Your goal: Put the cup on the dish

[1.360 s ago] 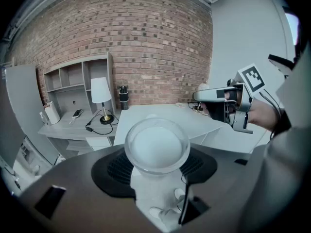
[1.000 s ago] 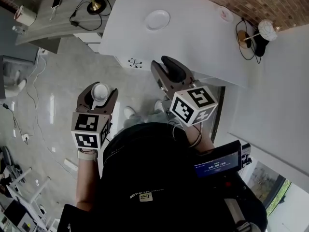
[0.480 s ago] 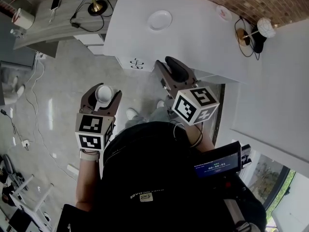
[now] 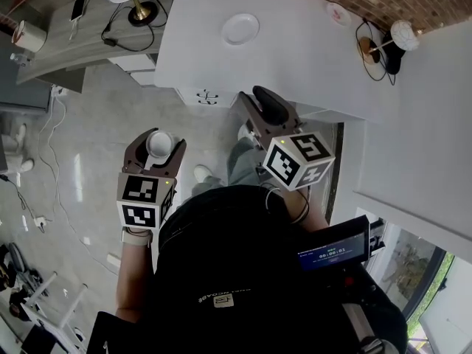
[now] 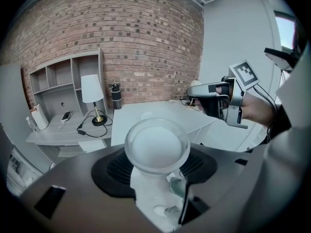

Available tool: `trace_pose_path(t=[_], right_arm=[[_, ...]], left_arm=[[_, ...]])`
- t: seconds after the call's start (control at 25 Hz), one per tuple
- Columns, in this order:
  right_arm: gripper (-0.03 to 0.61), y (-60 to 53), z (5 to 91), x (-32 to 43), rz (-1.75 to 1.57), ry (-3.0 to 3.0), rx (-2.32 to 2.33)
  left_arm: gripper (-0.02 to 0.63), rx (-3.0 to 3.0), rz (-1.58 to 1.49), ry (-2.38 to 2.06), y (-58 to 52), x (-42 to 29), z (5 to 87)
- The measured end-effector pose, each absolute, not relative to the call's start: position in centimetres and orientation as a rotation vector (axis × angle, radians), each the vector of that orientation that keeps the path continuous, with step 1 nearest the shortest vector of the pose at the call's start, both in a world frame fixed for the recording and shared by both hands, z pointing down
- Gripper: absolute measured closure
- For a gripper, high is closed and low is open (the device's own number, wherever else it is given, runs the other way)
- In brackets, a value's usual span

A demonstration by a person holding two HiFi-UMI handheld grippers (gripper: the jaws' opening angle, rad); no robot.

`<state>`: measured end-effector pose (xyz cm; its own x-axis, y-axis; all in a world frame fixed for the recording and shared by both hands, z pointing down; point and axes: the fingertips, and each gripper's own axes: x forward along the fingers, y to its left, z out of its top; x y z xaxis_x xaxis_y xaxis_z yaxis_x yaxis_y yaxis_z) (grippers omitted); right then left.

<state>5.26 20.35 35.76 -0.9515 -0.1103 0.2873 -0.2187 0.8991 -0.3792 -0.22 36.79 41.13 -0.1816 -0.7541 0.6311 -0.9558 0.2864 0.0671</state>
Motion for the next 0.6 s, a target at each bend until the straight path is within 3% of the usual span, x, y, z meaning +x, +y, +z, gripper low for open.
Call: trace_pose_path(t=[0.6], right_arm=[[0.431,7.7,36.2,1.0,0.657,-2.786,0.173]], left_arm=[[0.351,1.424,0.480,-2.035,25.4,-4.1,40.5]])
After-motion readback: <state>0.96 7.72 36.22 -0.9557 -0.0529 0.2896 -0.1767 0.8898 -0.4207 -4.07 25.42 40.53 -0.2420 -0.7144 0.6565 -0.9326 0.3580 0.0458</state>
